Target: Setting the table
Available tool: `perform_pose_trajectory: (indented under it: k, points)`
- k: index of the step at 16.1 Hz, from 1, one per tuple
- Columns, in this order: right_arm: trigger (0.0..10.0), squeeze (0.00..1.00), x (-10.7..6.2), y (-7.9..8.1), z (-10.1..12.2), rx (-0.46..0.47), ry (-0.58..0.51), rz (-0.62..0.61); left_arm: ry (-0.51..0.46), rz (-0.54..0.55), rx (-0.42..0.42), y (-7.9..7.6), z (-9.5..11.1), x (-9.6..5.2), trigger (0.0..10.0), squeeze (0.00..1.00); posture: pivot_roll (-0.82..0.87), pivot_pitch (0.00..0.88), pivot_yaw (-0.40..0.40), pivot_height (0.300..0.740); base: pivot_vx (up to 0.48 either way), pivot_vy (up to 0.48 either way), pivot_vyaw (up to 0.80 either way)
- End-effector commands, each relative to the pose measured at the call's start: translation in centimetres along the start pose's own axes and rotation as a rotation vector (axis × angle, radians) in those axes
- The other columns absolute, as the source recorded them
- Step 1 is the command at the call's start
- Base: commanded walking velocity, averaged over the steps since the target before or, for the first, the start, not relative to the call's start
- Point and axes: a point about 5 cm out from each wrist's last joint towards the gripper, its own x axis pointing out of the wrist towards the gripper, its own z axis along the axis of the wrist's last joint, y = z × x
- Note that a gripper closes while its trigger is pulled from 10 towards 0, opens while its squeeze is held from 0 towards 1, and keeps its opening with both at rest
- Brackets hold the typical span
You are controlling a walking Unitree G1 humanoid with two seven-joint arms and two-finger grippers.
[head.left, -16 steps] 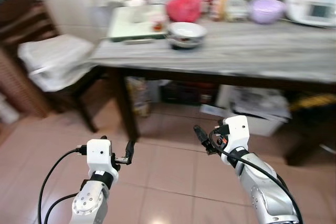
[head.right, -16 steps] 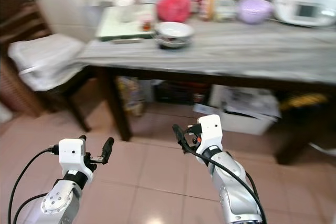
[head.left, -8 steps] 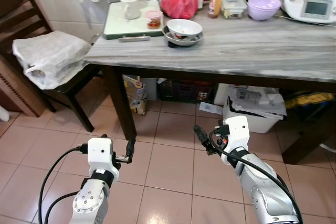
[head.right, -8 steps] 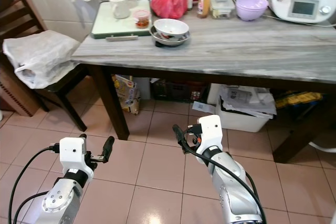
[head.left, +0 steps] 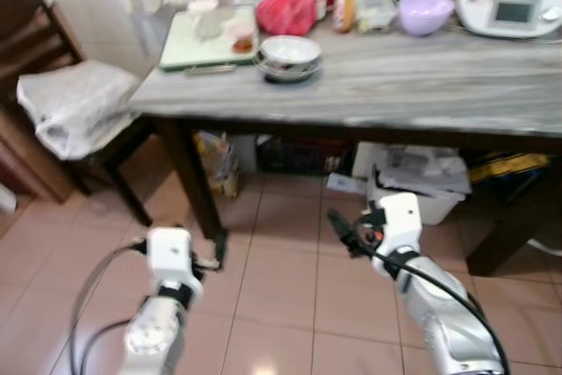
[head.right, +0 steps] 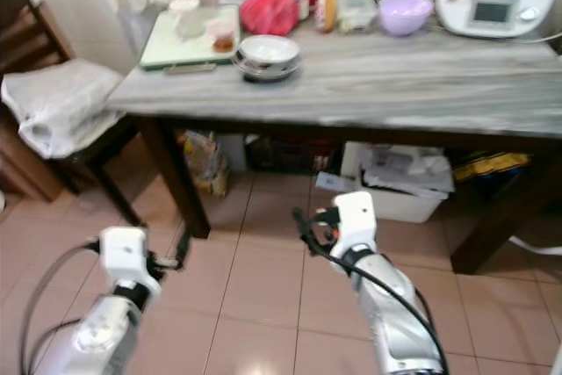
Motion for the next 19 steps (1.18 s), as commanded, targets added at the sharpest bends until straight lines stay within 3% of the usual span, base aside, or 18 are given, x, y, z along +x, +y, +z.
perform_pose_trajectory:
  k: [1, 19]
  points:
    - [10.0, 0.00, 0.2, 0.4, 0.3, 0.006, -0.009, 0.011, 0.016, 0.019, 0.018, 0.8, -0.1, -0.1, 10.0, 0.00, -0.07, 0.059, 0.049, 0.740, 0.000, -0.371, -0.46]
    - [10.0, 0.00, 0.1, 0.3, 1.4, -0.001, -0.049, -0.006, 0.017, -0.002, 0.027, 0.7, -0.2, 0.2, 10.0, 0.00, -0.09, 0.051, 0.054, 0.740, 0.000, -0.368, -0.05]
